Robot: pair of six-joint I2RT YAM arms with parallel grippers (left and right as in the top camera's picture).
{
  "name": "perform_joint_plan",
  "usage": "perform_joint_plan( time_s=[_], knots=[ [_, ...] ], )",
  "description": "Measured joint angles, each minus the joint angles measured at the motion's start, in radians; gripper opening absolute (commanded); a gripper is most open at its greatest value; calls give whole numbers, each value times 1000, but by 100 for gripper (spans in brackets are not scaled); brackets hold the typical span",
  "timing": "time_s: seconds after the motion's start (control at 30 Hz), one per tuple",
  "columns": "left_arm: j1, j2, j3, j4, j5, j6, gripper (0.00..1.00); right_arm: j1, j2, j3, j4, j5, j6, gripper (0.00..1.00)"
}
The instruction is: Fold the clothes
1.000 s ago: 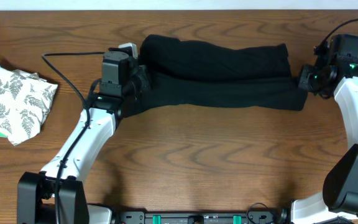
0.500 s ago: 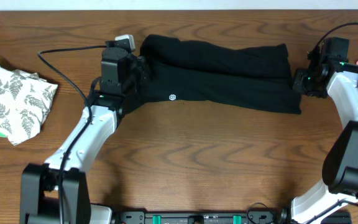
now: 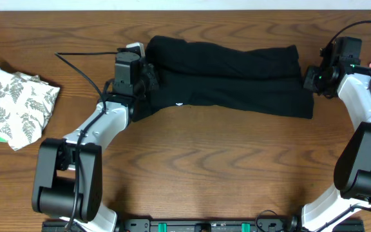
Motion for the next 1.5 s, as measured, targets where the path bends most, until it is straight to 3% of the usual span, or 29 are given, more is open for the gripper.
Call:
perform_joint_plan(
  time_s=[0.03, 0.07, 0.17, 0.33, 0.4, 0.47, 0.53, 0.77, 1.07, 1.33, 1.5],
  knots=[
    [0, 0, 0, 0, -5, 3, 84, 0, 0, 0, 0, 2, 1, 40],
    [1, 0, 0, 0, -10, 5, 87, 0, 0, 0, 0, 4, 2, 40],
    [2, 0, 0, -5, -20, 13, 88, 0, 0, 0, -2, 5, 2, 38],
    [7, 0, 0, -31, -23, 18, 83, 0, 0, 0, -11, 2, 4, 18],
    [6, -7, 0, -35, -17, 19, 53, 0, 0, 0, -9, -20, 3, 4],
    [-4, -22, 0, -35, -12, 27, 19, 2, 0, 0, 1, -66, -19, 1],
    [-26, -42, 0, -35, -11, 28, 6, 11, 0, 0, 4, -111, -39, 1],
    [-107, -36, 0, -19, 5, 40, 6, 111, 61, 0, 25, -181, -97, 1],
    [-111, 126, 0, 74, 7, 53, 6, 126, 187, 2, 74, -175, -94, 1],
    [-92, 234, 18, 32, -23, 61, 6, 126, 187, 10, 48, -125, -79, 1],
    [-49, 234, 38, -22, -21, 61, 6, 113, 187, 15, 36, -100, -38, 8]
  ],
)
